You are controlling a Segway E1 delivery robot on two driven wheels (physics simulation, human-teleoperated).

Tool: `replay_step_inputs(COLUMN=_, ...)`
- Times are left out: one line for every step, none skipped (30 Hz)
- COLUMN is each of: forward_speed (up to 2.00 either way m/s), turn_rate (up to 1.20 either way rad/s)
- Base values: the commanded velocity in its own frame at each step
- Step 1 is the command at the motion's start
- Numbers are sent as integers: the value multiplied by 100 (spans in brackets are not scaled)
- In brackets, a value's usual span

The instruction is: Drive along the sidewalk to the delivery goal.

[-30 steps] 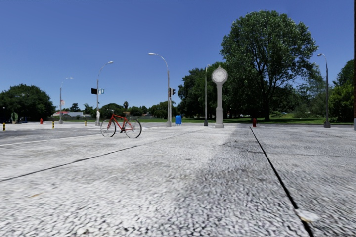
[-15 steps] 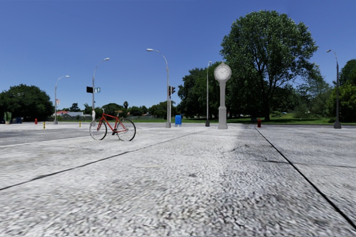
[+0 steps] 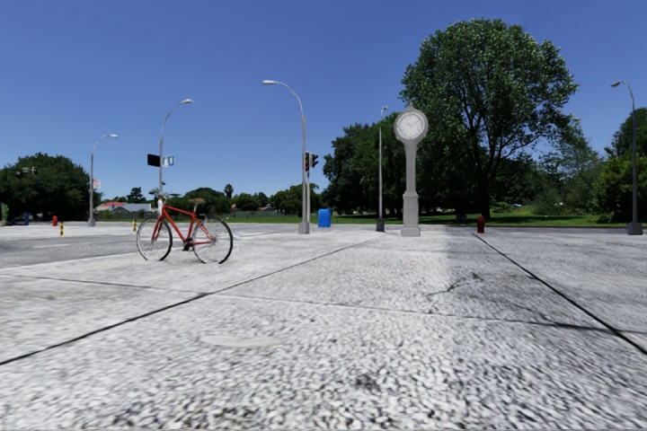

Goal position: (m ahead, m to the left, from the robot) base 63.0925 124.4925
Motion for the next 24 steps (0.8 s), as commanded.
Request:
replay_step_inputs(forward_speed=200, turn_rate=0)
replay_step_inputs(forward_speed=200, turn_rate=0)
replay_step_inputs(forward_speed=200, turn_rate=0)
replay_step_inputs(forward_speed=200, turn_rate=0)
replay_step_inputs(forward_speed=200, turn_rate=0)
replay_step_inputs(forward_speed=200, turn_rate=0)
replay_step_inputs(forward_speed=200, turn_rate=0)
replay_step_inputs(forward_speed=200, turn_rate=0)
replay_step_inputs(forward_speed=200, turn_rate=0)
replay_step_inputs(forward_speed=200, turn_rate=0)
replay_step_inputs(forward_speed=200, turn_rate=0)
replay_step_inputs(forward_speed=200, turn_rate=0)
replay_step_inputs(forward_speed=200, turn_rate=0)
replay_step_inputs(forward_speed=200, turn_rate=0)
replay_step_inputs(forward_speed=200, turn_rate=0)
replay_step_inputs(forward_speed=200, turn_rate=0)
replay_step_inputs(forward_speed=200, turn_rate=0)
replay_step_inputs(forward_speed=200, turn_rate=0)
replay_step_inputs(forward_speed=200, turn_rate=0)
replay_step_inputs(forward_speed=200, turn_rate=0)
replay_step_inputs(forward_speed=200, turn_rate=0)
replay_step_inputs(forward_speed=200, turn_rate=0)
replay_step_inputs(forward_speed=200, turn_rate=0)
replay_step_inputs(forward_speed=200, turn_rate=0)
